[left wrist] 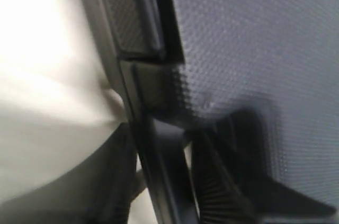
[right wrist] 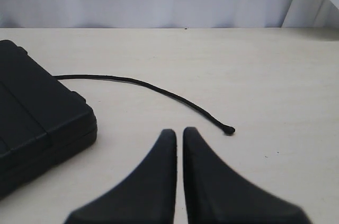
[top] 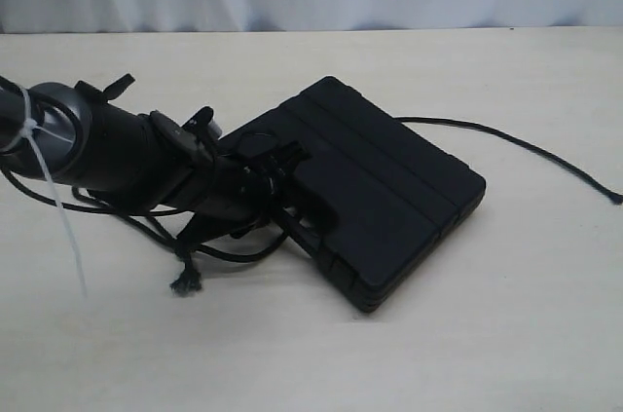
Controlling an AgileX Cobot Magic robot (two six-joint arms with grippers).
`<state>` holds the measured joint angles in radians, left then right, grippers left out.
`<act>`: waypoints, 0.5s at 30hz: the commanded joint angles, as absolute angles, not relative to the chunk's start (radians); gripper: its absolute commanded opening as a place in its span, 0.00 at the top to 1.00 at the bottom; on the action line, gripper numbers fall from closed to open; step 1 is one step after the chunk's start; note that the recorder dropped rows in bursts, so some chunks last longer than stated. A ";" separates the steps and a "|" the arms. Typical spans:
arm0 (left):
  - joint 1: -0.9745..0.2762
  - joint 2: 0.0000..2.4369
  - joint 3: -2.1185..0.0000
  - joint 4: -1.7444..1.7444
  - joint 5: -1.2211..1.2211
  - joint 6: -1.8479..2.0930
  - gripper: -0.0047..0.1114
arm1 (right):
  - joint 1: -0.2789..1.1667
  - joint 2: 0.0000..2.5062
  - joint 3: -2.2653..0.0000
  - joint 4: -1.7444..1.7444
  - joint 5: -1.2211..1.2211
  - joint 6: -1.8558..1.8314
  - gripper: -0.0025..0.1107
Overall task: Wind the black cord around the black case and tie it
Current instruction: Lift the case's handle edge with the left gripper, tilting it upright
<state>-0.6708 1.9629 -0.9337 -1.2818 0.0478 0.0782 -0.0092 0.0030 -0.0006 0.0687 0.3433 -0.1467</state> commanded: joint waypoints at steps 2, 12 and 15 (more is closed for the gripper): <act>-0.675 1.963 -0.966 -1.301 0.071 0.072 0.68 | -0.012 0.000 0.000 0.070 0.338 -0.147 0.94; -0.675 2.027 -0.969 -1.330 0.068 0.070 0.68 | -0.012 0.000 0.000 0.070 0.338 -0.147 0.94; -0.675 2.033 -0.969 -1.330 0.057 0.070 0.68 | -0.012 0.000 0.000 0.070 0.338 -0.147 0.94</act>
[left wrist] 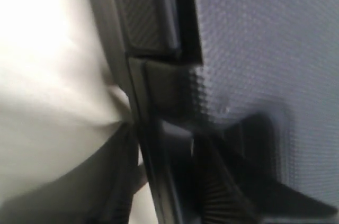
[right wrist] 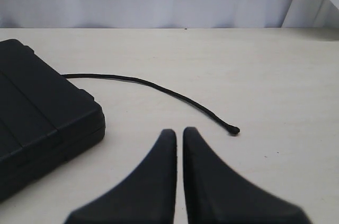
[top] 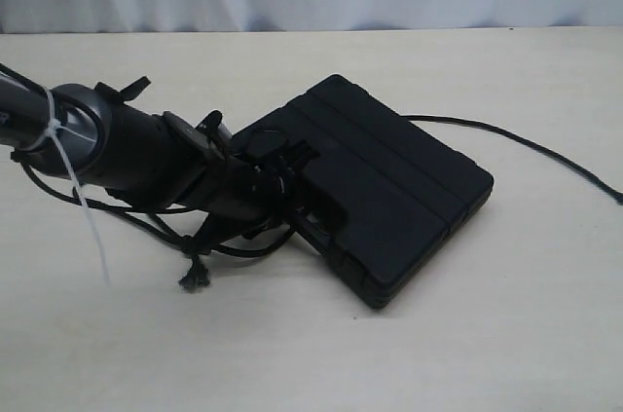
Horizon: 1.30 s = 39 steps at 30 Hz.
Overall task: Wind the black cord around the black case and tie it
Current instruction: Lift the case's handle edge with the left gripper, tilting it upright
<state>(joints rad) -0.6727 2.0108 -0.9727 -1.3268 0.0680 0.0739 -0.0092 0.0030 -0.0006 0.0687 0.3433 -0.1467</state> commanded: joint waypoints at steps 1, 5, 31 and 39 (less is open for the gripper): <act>-0.675 2.033 -0.973 -1.328 0.057 0.072 0.68 | -0.012 0.000 0.000 0.070 0.338 -0.147 0.94; -0.675 2.033 -0.994 -1.328 0.069 0.076 0.68 | -0.012 0.000 0.000 0.070 0.338 -0.147 0.94; -0.675 1.918 -1.085 -1.160 0.055 0.298 0.96 | -0.012 0.000 0.000 0.070 0.338 -0.147 0.94; -0.675 1.835 -1.085 -1.155 0.069 0.461 0.96 | -0.012 0.000 0.000 0.070 0.338 -0.147 0.94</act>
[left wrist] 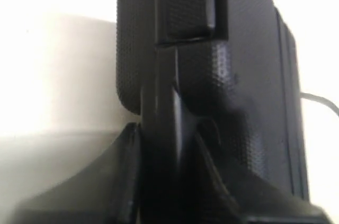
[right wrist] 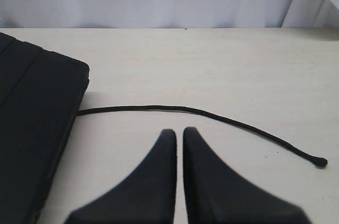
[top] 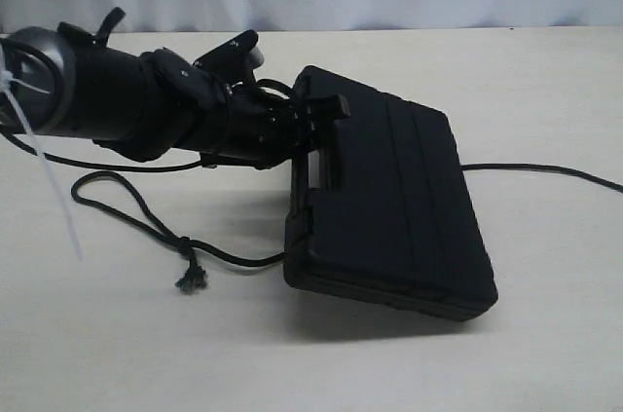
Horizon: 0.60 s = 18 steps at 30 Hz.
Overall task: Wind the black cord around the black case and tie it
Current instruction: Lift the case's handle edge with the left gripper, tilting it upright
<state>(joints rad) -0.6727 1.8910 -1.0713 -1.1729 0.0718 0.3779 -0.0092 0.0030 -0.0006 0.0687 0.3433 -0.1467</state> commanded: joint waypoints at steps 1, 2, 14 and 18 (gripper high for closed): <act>-0.675 1.825 -1.085 -1.150 0.069 0.482 0.96 | -0.012 0.000 0.000 0.070 0.338 -0.147 0.94; -0.675 1.816 -1.085 -1.130 0.069 0.491 0.96 | -0.012 0.000 0.000 0.070 0.338 -0.147 0.94; -0.675 1.739 -1.085 -0.908 0.042 0.500 0.96 | -0.012 0.000 0.000 0.070 0.338 -0.147 0.94; -0.675 1.739 -1.085 -0.867 0.045 0.500 0.96 | -0.012 0.000 0.000 0.070 0.338 -0.147 0.94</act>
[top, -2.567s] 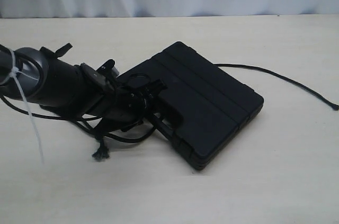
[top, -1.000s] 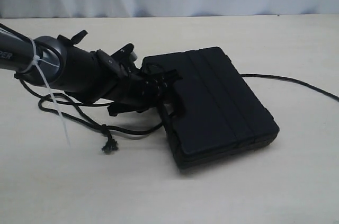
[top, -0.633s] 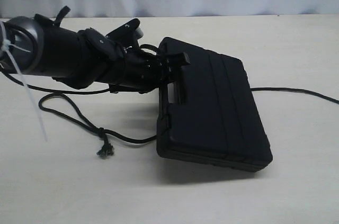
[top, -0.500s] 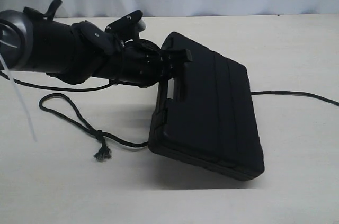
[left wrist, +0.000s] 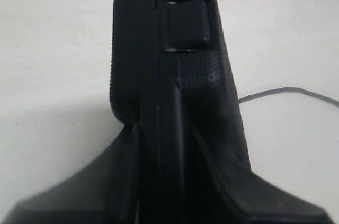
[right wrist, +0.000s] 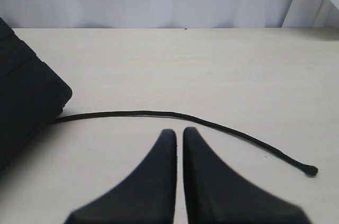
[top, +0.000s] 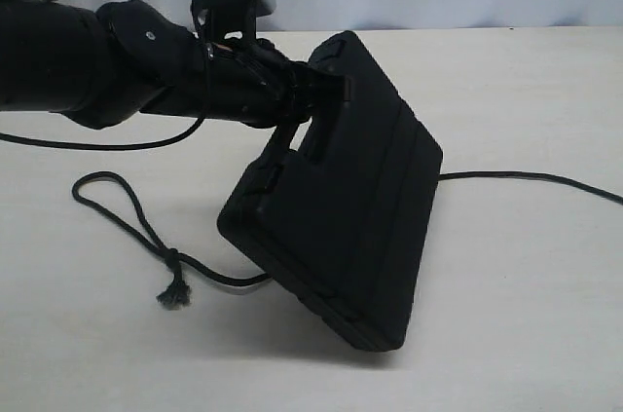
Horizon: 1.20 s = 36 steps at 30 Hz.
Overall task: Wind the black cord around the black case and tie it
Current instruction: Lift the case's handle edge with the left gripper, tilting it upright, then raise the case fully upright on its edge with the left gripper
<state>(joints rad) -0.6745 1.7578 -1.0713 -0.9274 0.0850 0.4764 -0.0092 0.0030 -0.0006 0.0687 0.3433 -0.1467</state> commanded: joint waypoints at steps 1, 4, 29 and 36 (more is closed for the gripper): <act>-0.675 1.739 -1.088 -0.863 0.045 0.500 0.96 | -0.012 0.000 0.000 0.070 0.338 -0.147 0.94; -0.675 1.739 -1.108 -0.847 0.053 0.500 0.96 | -0.012 0.000 0.000 0.070 0.338 -0.147 0.94; -0.675 1.754 -1.250 -0.646 0.286 0.463 0.96 | -0.012 0.000 0.000 0.070 0.338 -0.147 0.94; -0.675 1.754 -1.250 -0.637 0.333 0.473 0.96 | -0.012 0.000 0.000 0.070 0.338 -0.147 0.94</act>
